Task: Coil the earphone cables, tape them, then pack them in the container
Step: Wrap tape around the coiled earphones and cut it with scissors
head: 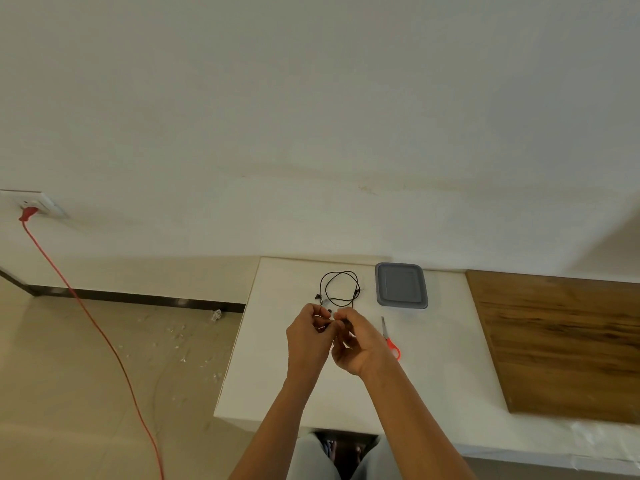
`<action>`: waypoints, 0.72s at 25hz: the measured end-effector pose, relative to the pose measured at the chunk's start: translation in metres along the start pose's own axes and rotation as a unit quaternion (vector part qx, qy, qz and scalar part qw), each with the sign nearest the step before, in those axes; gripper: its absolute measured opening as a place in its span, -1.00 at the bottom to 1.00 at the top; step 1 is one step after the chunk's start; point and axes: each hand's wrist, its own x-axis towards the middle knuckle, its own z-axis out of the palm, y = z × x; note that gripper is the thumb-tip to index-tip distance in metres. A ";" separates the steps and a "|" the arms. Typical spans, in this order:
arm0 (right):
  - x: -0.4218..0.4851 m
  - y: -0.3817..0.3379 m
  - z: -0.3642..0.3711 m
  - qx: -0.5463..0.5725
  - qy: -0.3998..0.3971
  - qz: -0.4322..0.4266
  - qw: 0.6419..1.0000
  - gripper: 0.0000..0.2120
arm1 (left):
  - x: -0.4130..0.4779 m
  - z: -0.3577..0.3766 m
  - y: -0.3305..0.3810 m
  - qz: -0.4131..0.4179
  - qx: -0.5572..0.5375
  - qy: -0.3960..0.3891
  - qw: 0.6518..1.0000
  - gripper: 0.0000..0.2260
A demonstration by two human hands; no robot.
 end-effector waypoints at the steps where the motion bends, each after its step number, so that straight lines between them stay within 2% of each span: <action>1: 0.000 0.000 -0.001 0.002 -0.006 -0.003 1.000 -0.86 | 0.001 0.000 0.000 0.008 0.007 0.004 1.000 -0.85; 4: 0.002 0.001 -0.004 0.019 -0.036 -0.016 0.999 -0.81 | 0.002 -0.002 -0.003 0.000 -0.016 0.007 1.000 -0.89; 6: 0.005 0.001 -0.007 0.017 -0.045 -0.024 0.999 -0.83 | 0.004 -0.003 -0.004 -0.052 -0.080 -0.008 0.995 -0.91; 10: 0.006 -0.002 -0.012 0.012 -0.089 -0.018 0.996 -0.84 | 0.009 -0.007 -0.004 -0.159 -0.247 -0.082 0.953 -0.93; 13: 0.007 -0.003 -0.011 -0.028 -0.091 -0.037 0.995 -0.84 | 0.009 -0.008 -0.007 -0.178 -0.326 -0.120 0.921 -0.96; 18: 0.003 -0.013 -0.023 -0.153 -0.104 -0.073 0.980 -0.85 | 0.015 -0.012 -0.016 -0.206 -0.367 -0.130 0.898 -0.89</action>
